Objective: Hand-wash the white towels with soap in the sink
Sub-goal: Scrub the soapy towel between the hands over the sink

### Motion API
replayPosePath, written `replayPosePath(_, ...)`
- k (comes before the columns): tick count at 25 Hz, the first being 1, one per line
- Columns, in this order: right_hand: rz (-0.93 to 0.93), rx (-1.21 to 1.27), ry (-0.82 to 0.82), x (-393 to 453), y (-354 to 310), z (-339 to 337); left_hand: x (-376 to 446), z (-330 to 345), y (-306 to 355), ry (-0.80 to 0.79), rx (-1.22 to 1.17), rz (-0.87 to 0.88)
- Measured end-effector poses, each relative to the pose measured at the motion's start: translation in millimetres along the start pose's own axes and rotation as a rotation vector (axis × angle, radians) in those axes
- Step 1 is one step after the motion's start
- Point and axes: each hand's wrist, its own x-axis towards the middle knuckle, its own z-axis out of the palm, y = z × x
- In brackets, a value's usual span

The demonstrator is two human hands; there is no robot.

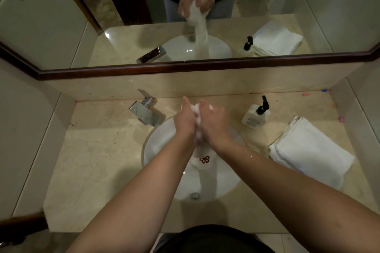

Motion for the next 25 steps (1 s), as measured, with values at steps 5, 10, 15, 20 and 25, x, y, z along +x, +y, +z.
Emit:
replayPosePath(5, 0.023, 0.03, 0.088, 15.2, -8.5, -2.9, -5.1, 7.3, -6.9, 0.03, 0.065, -0.014)
replayPosePath(10, 0.057, -0.005, 0.018, -6.6, 2.8, 1.2, 1.7, 0.3, -6.1, 0.033, -0.007, -0.044)
replayPosePath(15, 0.1, 0.049, 0.086, -3.4, 3.8, 1.0, -1.6, 5.3, -10.2, 0.025, 0.006, -0.049)
replayPosePath(20, 0.17, 0.11, 0.164, 4.2, 2.4, -10.7, -16.6, 13.3, -10.4, -0.009, 0.054, -0.056)
replayPosePath(25, 0.062, 0.01, 0.132, -9.4, 7.5, -6.6, -15.9, 6.4, -7.7, -0.011, -0.05, -0.117)
